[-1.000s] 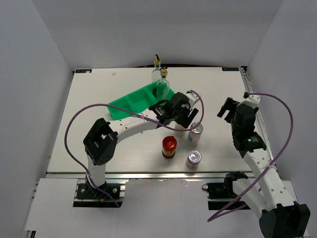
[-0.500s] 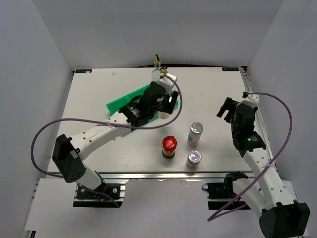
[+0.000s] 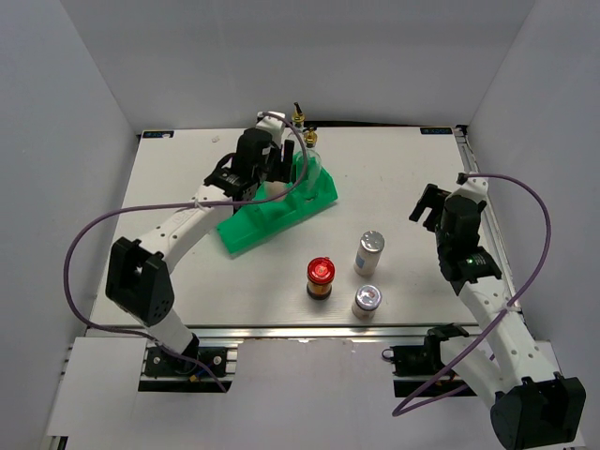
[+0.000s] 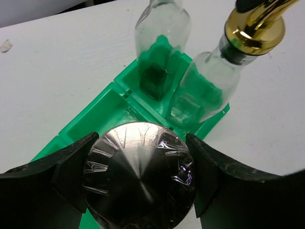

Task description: Organize the condiment bottles

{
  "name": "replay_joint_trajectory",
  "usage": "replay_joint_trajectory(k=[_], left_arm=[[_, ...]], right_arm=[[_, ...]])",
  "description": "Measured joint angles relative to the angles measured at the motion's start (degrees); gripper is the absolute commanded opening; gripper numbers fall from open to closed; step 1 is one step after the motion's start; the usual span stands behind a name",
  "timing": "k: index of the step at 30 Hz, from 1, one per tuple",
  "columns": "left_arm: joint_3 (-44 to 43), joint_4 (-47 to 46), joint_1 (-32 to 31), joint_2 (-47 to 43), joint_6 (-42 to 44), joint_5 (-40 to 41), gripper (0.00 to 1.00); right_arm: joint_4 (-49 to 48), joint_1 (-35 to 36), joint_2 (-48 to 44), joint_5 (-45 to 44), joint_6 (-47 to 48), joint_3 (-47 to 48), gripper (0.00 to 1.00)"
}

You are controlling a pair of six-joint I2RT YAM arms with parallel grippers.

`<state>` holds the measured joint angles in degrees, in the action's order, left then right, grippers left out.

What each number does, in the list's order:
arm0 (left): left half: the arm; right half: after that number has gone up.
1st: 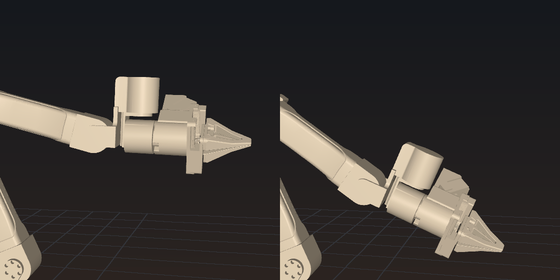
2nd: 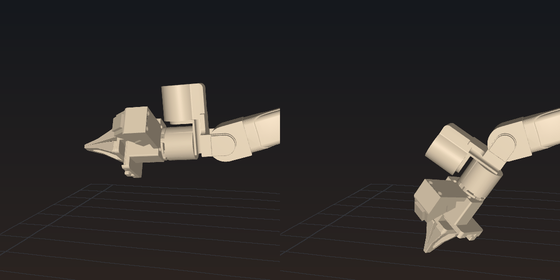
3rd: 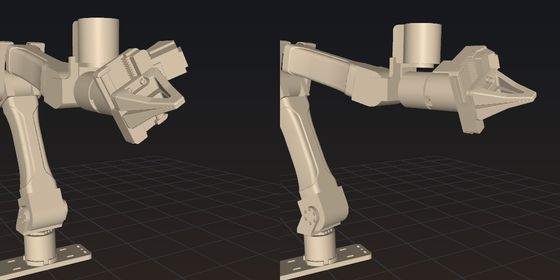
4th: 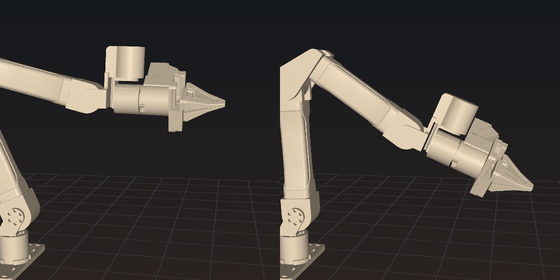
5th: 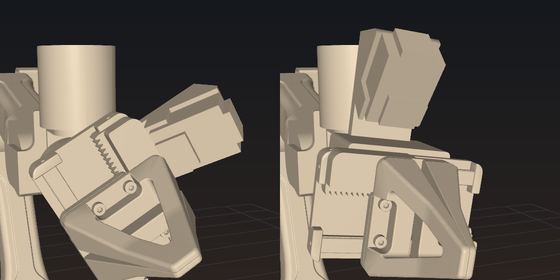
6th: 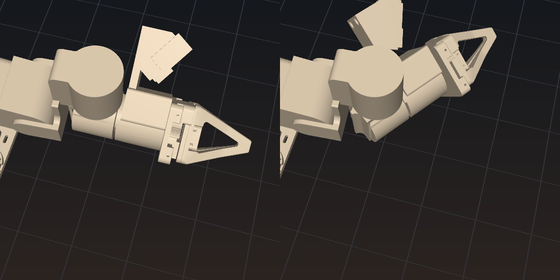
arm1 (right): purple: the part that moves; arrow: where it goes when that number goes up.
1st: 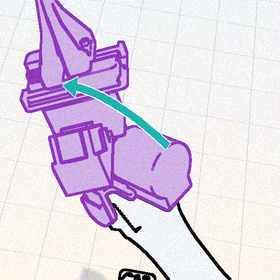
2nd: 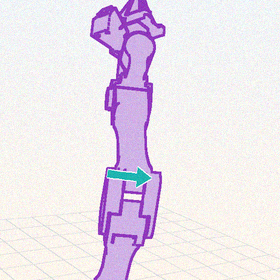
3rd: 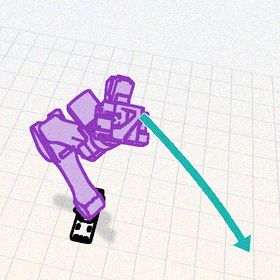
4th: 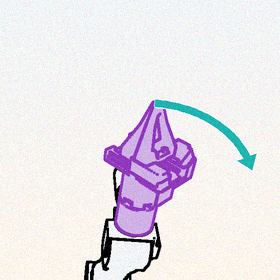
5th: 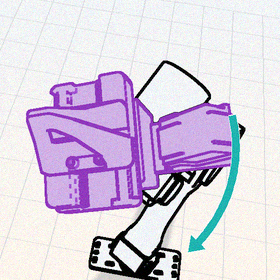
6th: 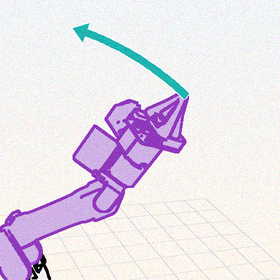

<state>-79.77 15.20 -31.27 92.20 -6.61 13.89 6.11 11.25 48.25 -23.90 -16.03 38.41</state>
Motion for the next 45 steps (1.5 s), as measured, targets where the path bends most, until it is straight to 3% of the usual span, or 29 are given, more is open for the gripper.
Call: replay_joint_trajectory(k=[21, 28, 31, 35, 38, 44, 45], left_arm=[[-2.23, -3.89, 6.86, 7.93, 0.39, -7.26, 0.07], [-2.27, -7.15, 8.68, 12.00, 0.33, -8.57, 0.16], [-2.69, -7.13, 9.49, 14.71, 0.15, -9.14, 0.22], [-2.75, -9.05, 10.19, 17.00, -0.48, -9.86, 0.43], [-2.75, -9.18, 10.43, 17.00, -0.79, -9.81, 0.46], [-2.75, -8.61, 10.47, 17.00, -0.74, -7.85, 0.65], [-2.75, -8.57, 10.47, 17.00, -0.72, -7.48, 0.74]], right_arm=[[-0.22, 0.00, 2.08, -0.22, 0.55, 0.00, 0.89], [-0.24, 0.00, 2.08, -0.39, 1.31, 0.00, 0.89], [-0.26, 0.00, 2.08, -0.37, 1.46, 0.00, 0.90], [-0.26, 0.00, 2.08, -0.31, 1.55, 0.00, 0.89], [-0.28, 0.00, 2.29, -0.11, 1.77, 0.00, 0.89], [-0.39, 0.00, 3.17, 1.75, 3.04, 0.00, 0.89], [-0.76, 0.00, 3.06, 2.25, 3.19, -0.11, 0.89]])
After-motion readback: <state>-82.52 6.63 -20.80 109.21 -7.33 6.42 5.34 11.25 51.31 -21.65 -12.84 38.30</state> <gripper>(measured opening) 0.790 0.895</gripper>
